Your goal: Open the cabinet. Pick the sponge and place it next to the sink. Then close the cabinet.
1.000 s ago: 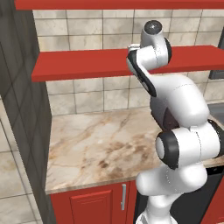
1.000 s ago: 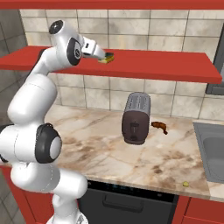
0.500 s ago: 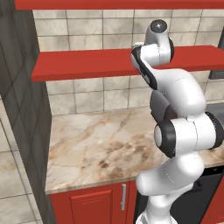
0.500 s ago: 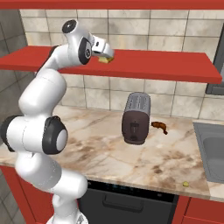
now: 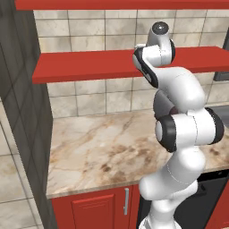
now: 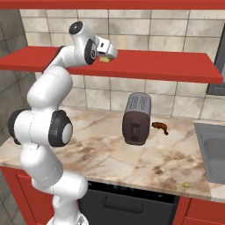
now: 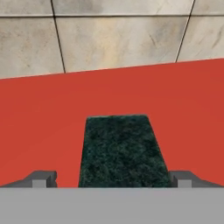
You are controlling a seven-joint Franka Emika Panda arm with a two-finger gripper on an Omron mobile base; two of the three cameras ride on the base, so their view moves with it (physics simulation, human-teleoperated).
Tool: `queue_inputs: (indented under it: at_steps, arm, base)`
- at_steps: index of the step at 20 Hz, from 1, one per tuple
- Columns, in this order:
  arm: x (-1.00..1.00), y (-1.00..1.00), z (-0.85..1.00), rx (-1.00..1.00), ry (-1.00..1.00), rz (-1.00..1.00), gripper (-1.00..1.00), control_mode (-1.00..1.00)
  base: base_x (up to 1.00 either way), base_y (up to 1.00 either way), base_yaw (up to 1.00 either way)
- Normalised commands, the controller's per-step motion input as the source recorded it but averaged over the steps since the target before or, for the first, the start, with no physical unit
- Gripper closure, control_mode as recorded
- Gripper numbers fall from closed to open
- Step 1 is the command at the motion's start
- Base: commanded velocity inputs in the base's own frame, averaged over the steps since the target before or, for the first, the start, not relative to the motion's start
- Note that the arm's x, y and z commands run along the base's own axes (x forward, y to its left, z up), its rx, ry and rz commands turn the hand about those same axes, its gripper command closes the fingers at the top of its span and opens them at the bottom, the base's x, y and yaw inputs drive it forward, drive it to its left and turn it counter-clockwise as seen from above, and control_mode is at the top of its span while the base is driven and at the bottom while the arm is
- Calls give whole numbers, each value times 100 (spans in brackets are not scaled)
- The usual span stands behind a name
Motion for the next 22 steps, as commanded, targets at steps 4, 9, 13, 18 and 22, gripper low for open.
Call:
queue_inputs:
  at_steps: [4,9,13,18,22]
  arm:
    - [13,-2,-15,0,0,0,100,-100]
    - [0,-7,-2,0,0,0,100,-100]
    - [-27,0,-1,0,0,0,100,-100]
    - [-90,0,0,0,-7,0,100,-100]
    - [-100,0,0,0,-11,0,100,-100]
  base:
    - [0,0,0]
    - [0,0,0]
    - [0,0,0]
    - [0,0,0]
    - [0,0,0]
